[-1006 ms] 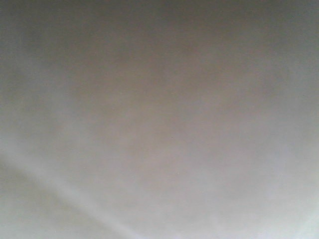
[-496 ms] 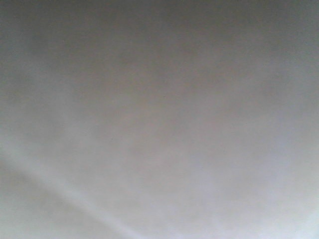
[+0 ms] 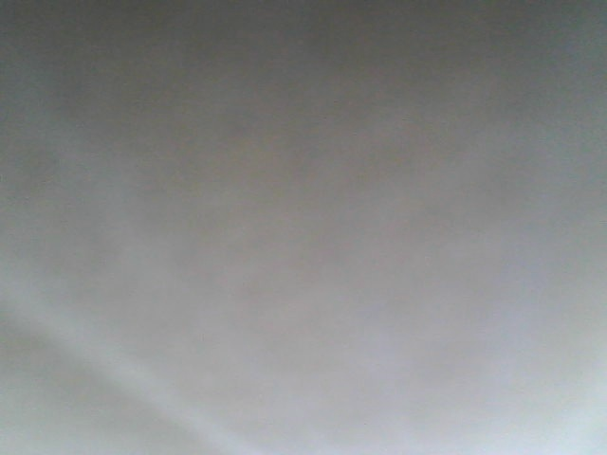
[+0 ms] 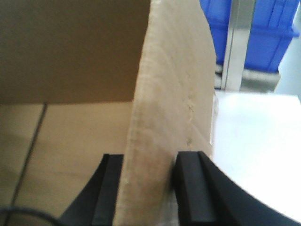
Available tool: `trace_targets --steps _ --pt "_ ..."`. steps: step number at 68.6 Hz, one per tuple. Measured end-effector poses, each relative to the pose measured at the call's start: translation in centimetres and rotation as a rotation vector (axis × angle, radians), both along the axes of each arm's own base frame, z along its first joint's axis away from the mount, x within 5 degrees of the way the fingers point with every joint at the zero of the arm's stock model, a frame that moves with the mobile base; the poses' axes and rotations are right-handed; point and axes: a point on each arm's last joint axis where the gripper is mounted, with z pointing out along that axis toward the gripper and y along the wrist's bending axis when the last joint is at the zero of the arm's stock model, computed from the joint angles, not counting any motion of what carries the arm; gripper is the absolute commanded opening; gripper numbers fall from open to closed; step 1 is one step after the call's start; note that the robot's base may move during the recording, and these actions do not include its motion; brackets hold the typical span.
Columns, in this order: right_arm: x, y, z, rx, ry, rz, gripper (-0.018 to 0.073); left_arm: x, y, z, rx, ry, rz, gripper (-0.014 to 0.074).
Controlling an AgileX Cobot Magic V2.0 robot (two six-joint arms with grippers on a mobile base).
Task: Grab box from left shelf to table start
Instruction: 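Lower the box with both grippers onto the white table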
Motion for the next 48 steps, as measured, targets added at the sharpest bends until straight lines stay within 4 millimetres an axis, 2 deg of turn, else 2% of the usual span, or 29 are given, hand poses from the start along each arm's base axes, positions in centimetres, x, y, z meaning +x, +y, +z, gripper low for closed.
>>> trace_targets --steps 9,22,38,48 --pt "2.0 0.1 0.1 -0.016 0.133 0.016 0.0057 0.1 0.3 2.8 0.062 0.049 0.02 -0.0099" --pt "5.6 0.1 1.4 -0.015 0.266 0.031 0.0057 2.5 0.1 5.8 0.124 0.159 0.035 -0.0099" --pt "11.0 -0.1 2.1 -0.015 0.385 0.022 0.0057 8.2 -1.1 8.0 0.177 0.246 0.05 -0.0099" --pt "15.0 -0.3 1.0 -0.017 0.481 0.01 0.0057 12.6 -1.9 8.3 0.212 0.288 0.058 -0.0099"
